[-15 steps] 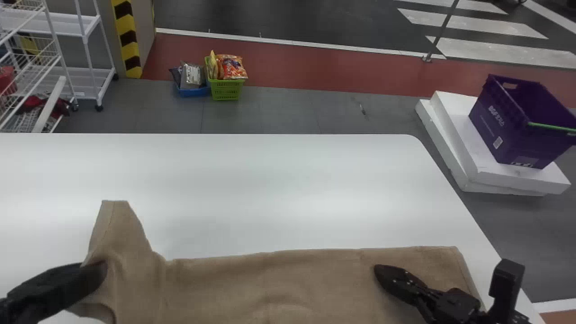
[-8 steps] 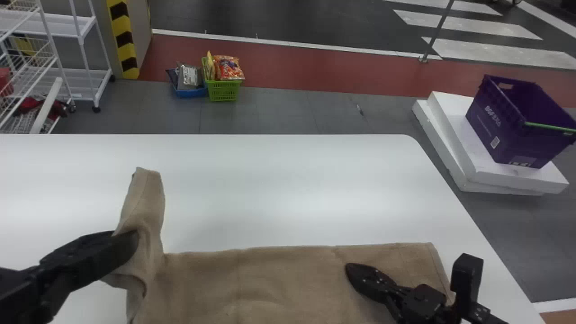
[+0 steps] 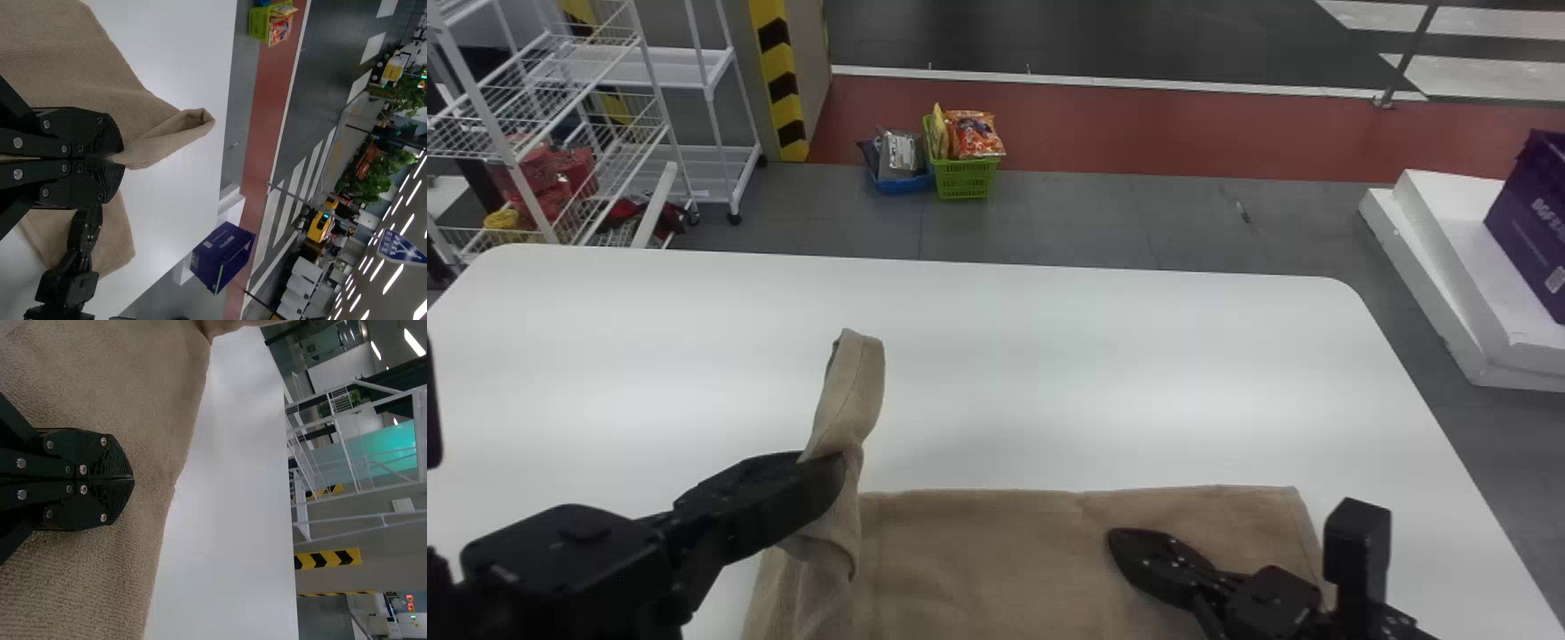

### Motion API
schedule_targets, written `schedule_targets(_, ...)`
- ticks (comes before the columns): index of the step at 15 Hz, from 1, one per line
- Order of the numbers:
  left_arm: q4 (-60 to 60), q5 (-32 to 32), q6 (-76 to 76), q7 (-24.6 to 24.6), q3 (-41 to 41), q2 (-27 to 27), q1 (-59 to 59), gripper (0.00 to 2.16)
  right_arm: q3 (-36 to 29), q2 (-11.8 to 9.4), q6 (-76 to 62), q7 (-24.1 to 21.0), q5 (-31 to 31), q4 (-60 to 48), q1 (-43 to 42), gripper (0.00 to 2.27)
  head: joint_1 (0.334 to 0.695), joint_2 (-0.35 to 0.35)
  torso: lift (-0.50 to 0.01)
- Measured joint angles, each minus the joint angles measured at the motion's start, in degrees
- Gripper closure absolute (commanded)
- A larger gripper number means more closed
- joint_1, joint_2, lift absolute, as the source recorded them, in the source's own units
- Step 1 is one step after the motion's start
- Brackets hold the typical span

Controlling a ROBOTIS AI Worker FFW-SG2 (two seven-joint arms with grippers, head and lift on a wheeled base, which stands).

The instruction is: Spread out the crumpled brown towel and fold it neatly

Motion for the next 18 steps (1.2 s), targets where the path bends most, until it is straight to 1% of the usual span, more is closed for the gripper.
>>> schedule_targets(1,0.1,0.0,0.0,0.1,0.1,0.0,-0.3,1.56,-1.1,0.0,0.5,0.4,-1.3,-1.5,0.4,1.79,0.695,-0.075,-0.126)
schedule_targets(2,0.2,0.0,0.0,0.2,0.1,0.0,-0.6,1.56,-2.2,0.0,0.8,0.7,-2.5,-2.6,0.8,1.74,0.695,-0.084,-0.126)
schedule_targets(4,0.4,-0.1,0.0,0.4,-0.2,0.0,-1.0,1.56,-4.3,0.0,0.6,1.3,-4.6,-4.0,1.4,1.13,0.695,-0.104,-0.126)
schedule_targets(5,0.4,-0.1,0.0,0.4,-0.4,0.0,-1.0,1.56,-5.2,0.0,0.2,1.7,-5.5,-4.3,1.6,1.01,0.695,-0.124,-0.126)
schedule_targets(6,0.4,-0.1,0.0,0.4,-0.8,0.0,-1.1,1.56,-6.1,0.0,-0.3,2.0,-6.3,-4.5,1.6,0.73,0.695,-0.133,-0.126)
schedule_targets(7,0.4,-0.1,0.0,0.6,-1.2,0.0,-1.1,1.56,-6.6,0.0,-0.8,2.2,-6.9,-4.5,1.7,0.53,0.695,-0.141,-0.126)
schedule_targets(8,0.4,-0.1,0.0,0.9,-1.6,0.0,-1.1,1.56,-7.2,0.0,-1.3,2.4,-7.5,-4.7,1.7,0.42,0.695,-0.156,-0.126)
schedule_targets(9,0.4,-0.1,0.0,1.0,-2.1,0.0,-1.0,1.56,-7.5,0.0,-1.5,2.6,-8.2,-5.1,1.7,0.28,0.695,-0.163,-0.126)
schedule_targets(11,0.4,-0.2,0.0,1.1,-3.4,0.0,-0.4,1.56,-7.7,0.0,-0.6,2.8,-9.4,-6.7,2.0,0.08,0.695,-0.171,-0.126)
schedule_targets(16,1.1,-1.7,0.0,2.4,-9.8,0.0,2.0,1.56,-9.5,0.0,8.4,3.4,-13.1,-14.1,3.1,0.10,0.695,-0.227,-0.126)
schedule_targets(18,2.8,-5.3,0.0,2.3,-14.7,0.0,4.4,1.56,-10.0,0.0,12.6,4.2,-14.8,-16.9,3.7,0.13,0.695,-0.261,-0.126)
